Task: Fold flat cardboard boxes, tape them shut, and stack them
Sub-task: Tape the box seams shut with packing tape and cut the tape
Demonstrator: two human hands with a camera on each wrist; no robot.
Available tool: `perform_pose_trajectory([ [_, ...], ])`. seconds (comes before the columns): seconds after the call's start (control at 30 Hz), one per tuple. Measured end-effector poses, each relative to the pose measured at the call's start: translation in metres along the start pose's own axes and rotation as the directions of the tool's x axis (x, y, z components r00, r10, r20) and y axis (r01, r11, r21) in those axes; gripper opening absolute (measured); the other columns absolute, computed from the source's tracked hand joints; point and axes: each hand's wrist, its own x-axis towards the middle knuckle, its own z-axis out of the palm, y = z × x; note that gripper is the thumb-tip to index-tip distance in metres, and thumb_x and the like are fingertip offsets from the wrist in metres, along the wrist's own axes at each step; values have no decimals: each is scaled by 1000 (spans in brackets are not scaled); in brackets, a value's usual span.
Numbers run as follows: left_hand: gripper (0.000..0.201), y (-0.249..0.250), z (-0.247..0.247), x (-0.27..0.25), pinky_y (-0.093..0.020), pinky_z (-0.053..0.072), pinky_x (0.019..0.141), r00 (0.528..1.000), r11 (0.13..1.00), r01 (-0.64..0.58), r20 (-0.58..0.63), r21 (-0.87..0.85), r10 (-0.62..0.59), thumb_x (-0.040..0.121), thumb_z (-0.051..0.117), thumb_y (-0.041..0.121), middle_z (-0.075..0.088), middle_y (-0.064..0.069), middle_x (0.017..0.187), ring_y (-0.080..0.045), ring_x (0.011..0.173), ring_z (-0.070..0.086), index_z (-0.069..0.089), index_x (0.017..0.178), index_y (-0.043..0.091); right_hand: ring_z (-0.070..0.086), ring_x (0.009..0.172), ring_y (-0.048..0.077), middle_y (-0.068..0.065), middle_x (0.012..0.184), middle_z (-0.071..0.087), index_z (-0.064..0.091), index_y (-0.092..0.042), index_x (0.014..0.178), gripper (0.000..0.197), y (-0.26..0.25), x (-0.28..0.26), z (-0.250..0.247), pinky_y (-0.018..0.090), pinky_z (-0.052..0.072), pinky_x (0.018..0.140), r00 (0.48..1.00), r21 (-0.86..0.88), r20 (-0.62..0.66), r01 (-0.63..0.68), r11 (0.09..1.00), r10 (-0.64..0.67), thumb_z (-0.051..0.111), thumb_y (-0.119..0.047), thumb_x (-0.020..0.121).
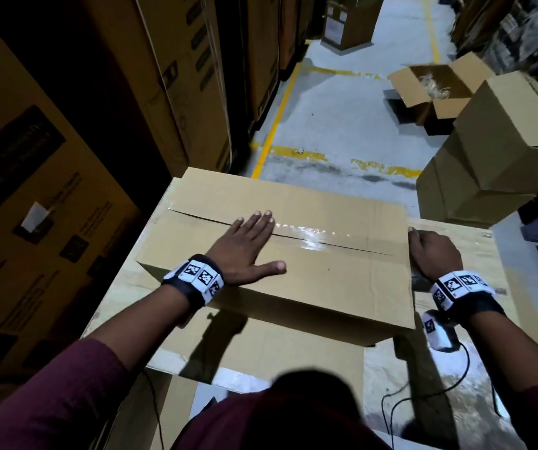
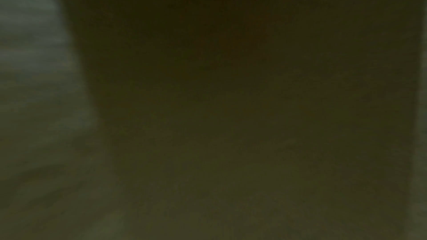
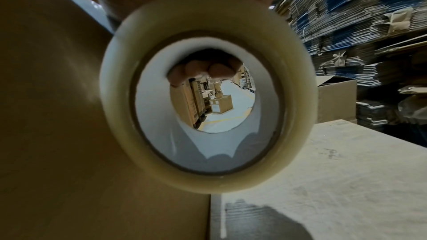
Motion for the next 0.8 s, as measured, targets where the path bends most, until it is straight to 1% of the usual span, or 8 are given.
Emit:
perform_pose_trajectory([
  [0.23,102,80,1,25,-45,-3,124,989,989,-147,1,-8,147,82,13,90,-12,4,167,-19,154,-12,-3,160,26,64,87,44,24,92,70,68,-9,100,53,6,-6,4,39,40,67,987,200,-150,-35,979,66,29,-45,92],
  [0.33,98,118,1,37,-50,-4,123,987,987,-160,-2,-9,160,83,12,89,-11,5,167,-21,154,-12,-1,160,29,66,87,40,17,89,73,66,-10,106,30,15,-7,3,39,44,71,979,388,-182,-13,922,91,44,-28,97],
  [0.47,84,164,-14,51,-55,-3,122,991,988,-124,32,-88,127,91,21,78,-7,4,168,-22,154,-9,7,160,31,65,95,29,6,92,71,60,-19,110,18,38,-12,5,40,50,85,986,595,-70,-81,800,152,58,-30,95],
  [0.53,73,180,-23,60,-55,5,122,994,983,-105,23,-152,110,97,32,67,-1,0,168,-24,154,-2,17,158,30,64,96,21,2,99,67,59,-20,114,34,57,-16,8,37,50,87,977,649,30,-179,739,210,70,-44,92],
  [0.6,69,190,-31,74,-53,13,121,997,964,-72,-41,-257,64,97,41,56,1,-5,168,-27,154,4,22,157,28,64,99,20,5,109,66,60,-20,114,47,68,-25,5,40,53,92,960,718,177,-276,638,216,69,-58,88],
  [0.7,70,199,-47,110,-47,17,122,989,923,-9,-137,-384,-47,97,52,43,-1,-7,168,-29,154,3,22,158,25,69,97,29,13,112,68,65,-15,110,39,77,-38,3,49,56,90,900,835,412,-436,336,143,69,-48,88],
  [0.73,75,198,-52,124,-46,16,123,991,931,17,-120,-364,-64,96,57,45,-2,-7,168,-29,154,0,20,158,25,70,102,33,16,118,69,63,-15,118,50,79,-42,7,49,59,87,868,839,481,-497,221,124,73,-49,82],
  [0.8,97,199,-58,151,-50,11,123,997,965,70,-16,-252,-77,86,63,61,-7,-7,167,-30,154,-6,10,160,26,70,109,35,20,122,70,61,-14,127,67,82,-44,16,46,61,83,828,819,553,-560,124,92,80,-51,73],
])
